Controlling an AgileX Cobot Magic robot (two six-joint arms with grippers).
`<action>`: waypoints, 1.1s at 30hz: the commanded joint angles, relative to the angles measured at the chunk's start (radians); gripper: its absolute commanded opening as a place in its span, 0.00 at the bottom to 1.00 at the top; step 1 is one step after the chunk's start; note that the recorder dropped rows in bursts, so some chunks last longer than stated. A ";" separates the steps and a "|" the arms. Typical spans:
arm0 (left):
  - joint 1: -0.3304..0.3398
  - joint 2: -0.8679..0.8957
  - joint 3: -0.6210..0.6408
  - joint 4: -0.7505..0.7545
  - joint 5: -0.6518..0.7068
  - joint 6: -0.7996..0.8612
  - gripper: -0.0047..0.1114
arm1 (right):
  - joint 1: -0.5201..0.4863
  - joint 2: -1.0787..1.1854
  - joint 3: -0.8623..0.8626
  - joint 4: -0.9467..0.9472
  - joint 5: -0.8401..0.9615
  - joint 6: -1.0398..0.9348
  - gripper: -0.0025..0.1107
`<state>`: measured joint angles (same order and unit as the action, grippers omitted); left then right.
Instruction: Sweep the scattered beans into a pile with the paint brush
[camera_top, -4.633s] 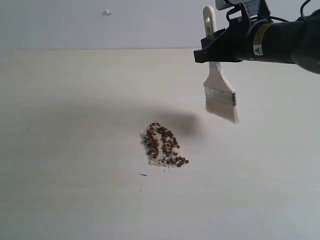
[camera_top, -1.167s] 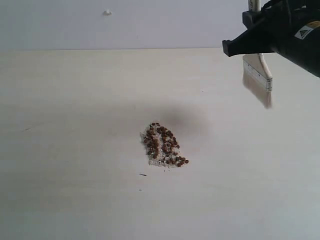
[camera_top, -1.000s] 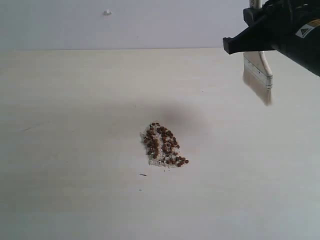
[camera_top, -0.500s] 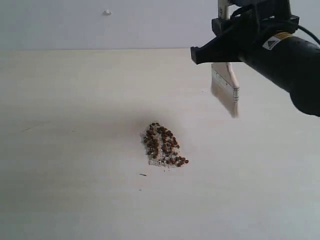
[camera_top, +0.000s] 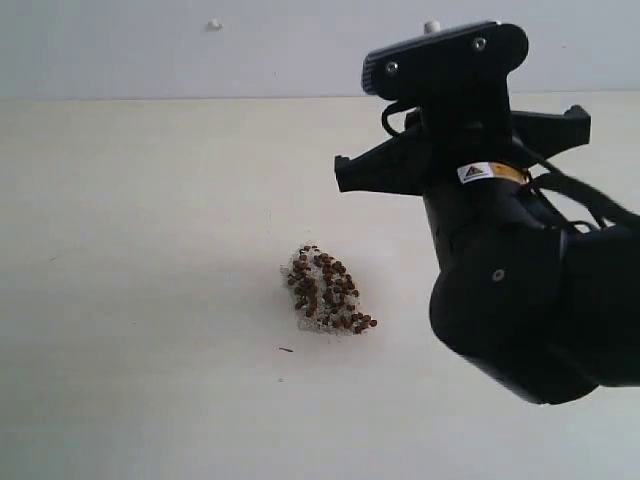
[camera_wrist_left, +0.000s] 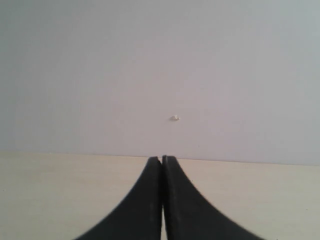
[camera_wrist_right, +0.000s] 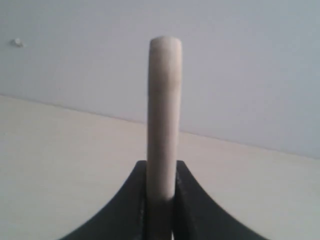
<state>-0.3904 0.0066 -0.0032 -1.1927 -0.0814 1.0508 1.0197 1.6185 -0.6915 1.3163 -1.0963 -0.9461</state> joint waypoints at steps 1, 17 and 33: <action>0.002 -0.007 0.003 0.004 0.000 -0.005 0.04 | 0.005 0.063 0.006 0.061 -0.036 0.051 0.02; 0.002 -0.007 0.003 0.004 0.000 -0.005 0.04 | 0.005 0.106 0.006 0.058 0.112 0.148 0.02; 0.002 -0.007 0.003 0.004 0.000 -0.005 0.04 | 0.005 0.106 0.006 -0.063 0.176 0.315 0.02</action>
<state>-0.3904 0.0066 -0.0032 -1.1927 -0.0814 1.0508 1.0221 1.7247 -0.6915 1.3049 -0.9218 -0.6808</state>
